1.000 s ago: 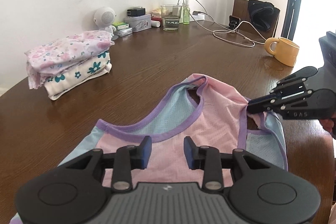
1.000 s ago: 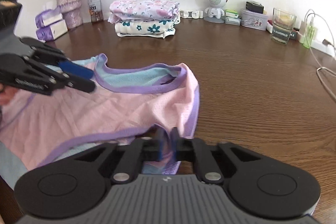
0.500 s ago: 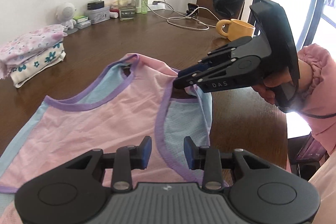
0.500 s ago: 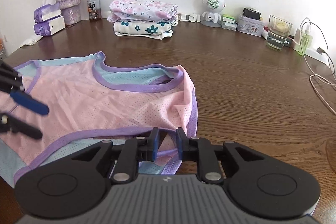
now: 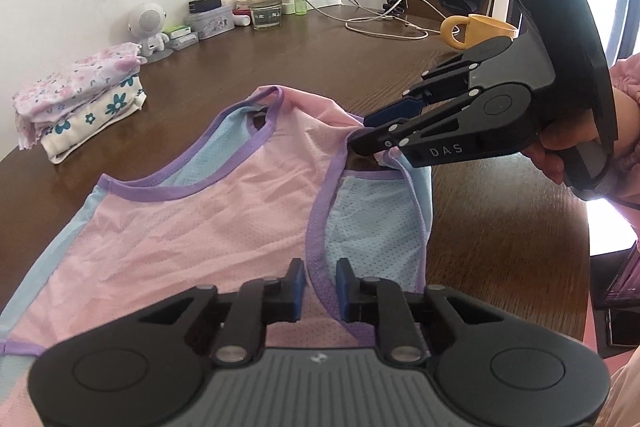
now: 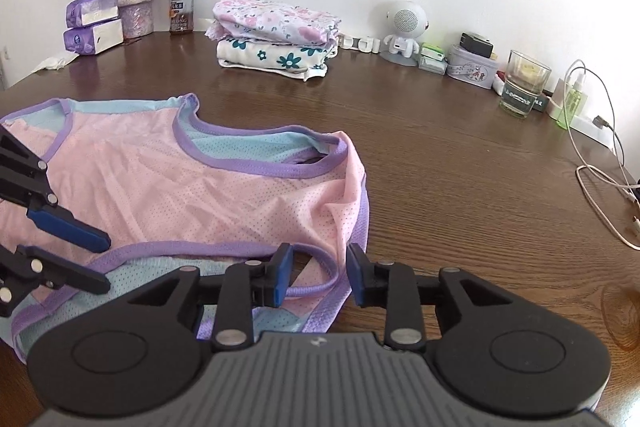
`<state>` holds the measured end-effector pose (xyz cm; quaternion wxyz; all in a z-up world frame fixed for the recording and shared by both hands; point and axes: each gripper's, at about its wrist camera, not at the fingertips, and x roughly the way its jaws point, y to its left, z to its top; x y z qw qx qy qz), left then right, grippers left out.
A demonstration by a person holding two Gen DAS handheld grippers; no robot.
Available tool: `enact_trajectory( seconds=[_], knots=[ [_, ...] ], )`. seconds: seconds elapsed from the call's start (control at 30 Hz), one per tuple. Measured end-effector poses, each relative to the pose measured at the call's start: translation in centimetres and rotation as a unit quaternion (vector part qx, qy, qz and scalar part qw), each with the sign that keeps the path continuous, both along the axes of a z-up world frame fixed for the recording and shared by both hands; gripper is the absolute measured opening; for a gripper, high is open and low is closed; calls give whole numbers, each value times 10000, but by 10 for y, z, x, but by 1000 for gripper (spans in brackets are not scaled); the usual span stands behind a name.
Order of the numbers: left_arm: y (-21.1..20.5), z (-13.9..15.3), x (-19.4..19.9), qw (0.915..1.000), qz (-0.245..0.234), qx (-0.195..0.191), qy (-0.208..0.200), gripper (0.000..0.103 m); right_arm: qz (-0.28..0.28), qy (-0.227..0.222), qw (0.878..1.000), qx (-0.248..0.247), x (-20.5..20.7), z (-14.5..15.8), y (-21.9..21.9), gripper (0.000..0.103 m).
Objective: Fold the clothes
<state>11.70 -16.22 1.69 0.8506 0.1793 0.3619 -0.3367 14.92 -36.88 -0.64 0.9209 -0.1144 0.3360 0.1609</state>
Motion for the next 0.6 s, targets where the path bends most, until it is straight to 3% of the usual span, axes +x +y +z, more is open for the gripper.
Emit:
enact_trajectory(
  seconds=[0.03, 0.07, 0.27, 0.4, 0.47, 0.53, 0.6],
  knots=[
    [2, 2, 0, 10000, 19, -53, 2, 2, 44, 9, 10000, -20, 0, -1, 1, 8],
    [5, 4, 0, 9999, 37, -115, 4, 2, 84, -31, 9999, -64, -1, 0, 2, 1],
    [17, 27, -14, 9980, -135, -607, -121, 1, 182, -594, 9980, 121, -24, 27, -9, 1],
    [4, 16, -19, 9980, -484, -402, 86, 3, 31, -667, 9975, 209, -34, 33, -24, 1],
    [4, 11, -15, 9977, -435, -449, 255, 9, -136, -439, 9987, 210, -29, 22, -30, 1],
    [4, 6, -12, 9971, -371, -515, 426, 27, -239, -227, 9991, 284, -26, 11, -33, 1],
    [14, 11, -11, 9960, -281, -711, 460, 39, -316, -65, 9983, 475, -25, 6, -37, 6]
  ],
)
